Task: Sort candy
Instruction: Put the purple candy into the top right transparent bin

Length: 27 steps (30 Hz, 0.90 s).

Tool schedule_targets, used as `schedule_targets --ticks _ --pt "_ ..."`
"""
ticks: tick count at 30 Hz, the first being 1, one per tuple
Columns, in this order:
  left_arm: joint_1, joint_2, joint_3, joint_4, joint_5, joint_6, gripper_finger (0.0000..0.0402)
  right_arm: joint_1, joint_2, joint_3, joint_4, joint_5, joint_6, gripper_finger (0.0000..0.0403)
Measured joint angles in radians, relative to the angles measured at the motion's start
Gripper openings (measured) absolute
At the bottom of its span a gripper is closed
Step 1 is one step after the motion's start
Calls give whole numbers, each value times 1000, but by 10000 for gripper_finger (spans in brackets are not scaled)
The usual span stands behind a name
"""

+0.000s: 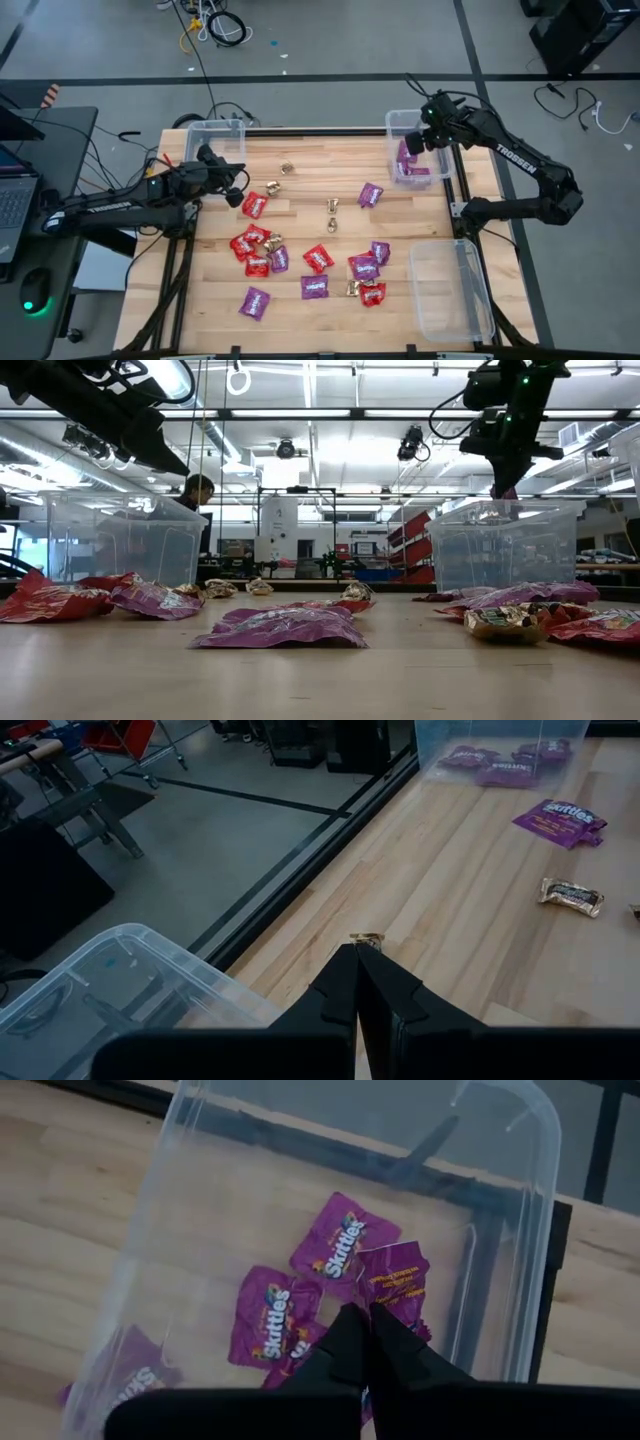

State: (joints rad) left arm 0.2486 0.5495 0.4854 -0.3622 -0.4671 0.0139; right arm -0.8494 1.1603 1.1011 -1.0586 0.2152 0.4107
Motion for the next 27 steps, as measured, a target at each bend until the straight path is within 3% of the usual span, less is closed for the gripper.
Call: schedule_targets --ticks 18,27 --pt "0 0 0 -4 0 0 9 0 0 0 -4 1 40 8" --pt "0 0 0 -2 0 0 9 1 30 0 -98 1 64 3"
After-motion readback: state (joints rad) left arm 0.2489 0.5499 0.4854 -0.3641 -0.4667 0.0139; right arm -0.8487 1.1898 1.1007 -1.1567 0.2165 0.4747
